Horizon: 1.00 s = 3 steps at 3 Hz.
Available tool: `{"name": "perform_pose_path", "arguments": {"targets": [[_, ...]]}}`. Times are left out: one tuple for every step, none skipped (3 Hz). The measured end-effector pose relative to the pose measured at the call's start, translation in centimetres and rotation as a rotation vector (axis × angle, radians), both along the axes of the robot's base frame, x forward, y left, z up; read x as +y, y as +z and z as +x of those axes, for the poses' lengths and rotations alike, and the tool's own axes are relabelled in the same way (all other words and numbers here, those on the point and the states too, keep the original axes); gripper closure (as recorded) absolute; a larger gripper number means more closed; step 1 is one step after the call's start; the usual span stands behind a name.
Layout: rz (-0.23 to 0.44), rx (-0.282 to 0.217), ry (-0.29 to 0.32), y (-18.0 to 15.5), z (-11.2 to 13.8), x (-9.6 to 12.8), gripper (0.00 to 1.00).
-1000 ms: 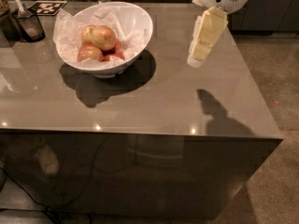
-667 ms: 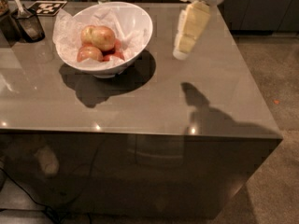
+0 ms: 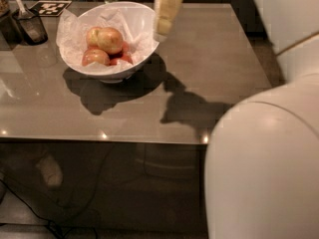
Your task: Pick apple from white bowl
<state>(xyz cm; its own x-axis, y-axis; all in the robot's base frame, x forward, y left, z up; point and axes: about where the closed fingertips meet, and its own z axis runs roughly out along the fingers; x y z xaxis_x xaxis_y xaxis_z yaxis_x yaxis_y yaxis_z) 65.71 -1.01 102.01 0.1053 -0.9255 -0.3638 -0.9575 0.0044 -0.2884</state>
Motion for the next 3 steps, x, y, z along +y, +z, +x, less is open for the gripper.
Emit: {"name": "perform_pose_path", "arguments": {"targets": [[0.03,-0.043,-0.006,1.0,1.0,0.7,0.0],[0.062,-0.037,0.027,-0.5,2.7,3.2,0.0],[0.097,0.01,0.052,-2.9,4.5,5.6,0.0]]}}
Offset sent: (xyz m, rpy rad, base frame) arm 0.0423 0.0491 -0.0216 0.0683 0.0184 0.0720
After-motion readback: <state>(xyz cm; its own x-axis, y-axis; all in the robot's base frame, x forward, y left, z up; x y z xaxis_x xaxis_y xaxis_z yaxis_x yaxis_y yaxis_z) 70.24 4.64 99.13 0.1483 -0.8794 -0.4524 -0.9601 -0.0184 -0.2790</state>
